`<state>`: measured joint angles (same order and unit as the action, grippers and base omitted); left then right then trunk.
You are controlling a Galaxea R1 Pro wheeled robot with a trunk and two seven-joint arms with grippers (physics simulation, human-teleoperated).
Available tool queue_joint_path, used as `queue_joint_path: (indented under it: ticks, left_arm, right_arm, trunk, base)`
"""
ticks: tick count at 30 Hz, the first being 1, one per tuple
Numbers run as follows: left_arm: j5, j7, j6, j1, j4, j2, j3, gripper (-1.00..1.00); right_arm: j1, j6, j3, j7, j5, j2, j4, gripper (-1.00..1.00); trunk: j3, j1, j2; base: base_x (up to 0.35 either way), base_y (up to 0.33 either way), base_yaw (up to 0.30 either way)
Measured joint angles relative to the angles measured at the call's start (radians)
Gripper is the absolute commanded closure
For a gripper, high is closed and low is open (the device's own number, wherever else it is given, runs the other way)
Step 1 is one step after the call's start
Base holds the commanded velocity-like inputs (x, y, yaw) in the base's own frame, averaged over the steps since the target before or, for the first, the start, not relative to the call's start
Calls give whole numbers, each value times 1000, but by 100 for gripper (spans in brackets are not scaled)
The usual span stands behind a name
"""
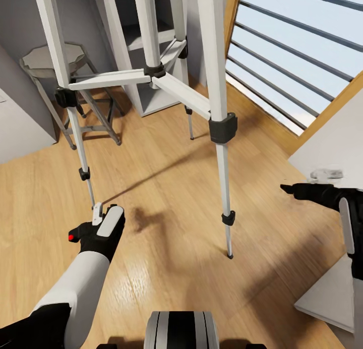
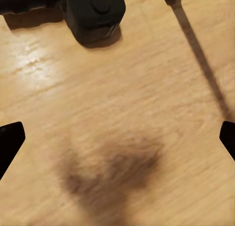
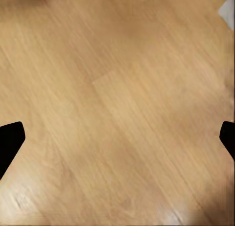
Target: Attach the digital camera to the camera tripod in the bedroom.
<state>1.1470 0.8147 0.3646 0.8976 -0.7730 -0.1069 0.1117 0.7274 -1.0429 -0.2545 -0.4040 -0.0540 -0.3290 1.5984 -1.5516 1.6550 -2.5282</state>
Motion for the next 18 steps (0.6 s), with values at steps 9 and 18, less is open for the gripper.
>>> queue_joint_path:
  ticks: [9, 18]
  left_arm:
    - [-3, 0, 0, 3, 1, -2, 0, -100]
    - [-4, 0, 0, 4, 1, 1, 0, -100]
  right_arm:
    - [122, 0, -4, -1, -1, -79, -3, -100]
    - [181, 0, -3, -2, -2, -102, -2, -100]
  trunk:
    - [0, 0, 0]
    - [-23, 3, -1]
  base:
    - [0, 0, 0]
    - [0, 0, 0]
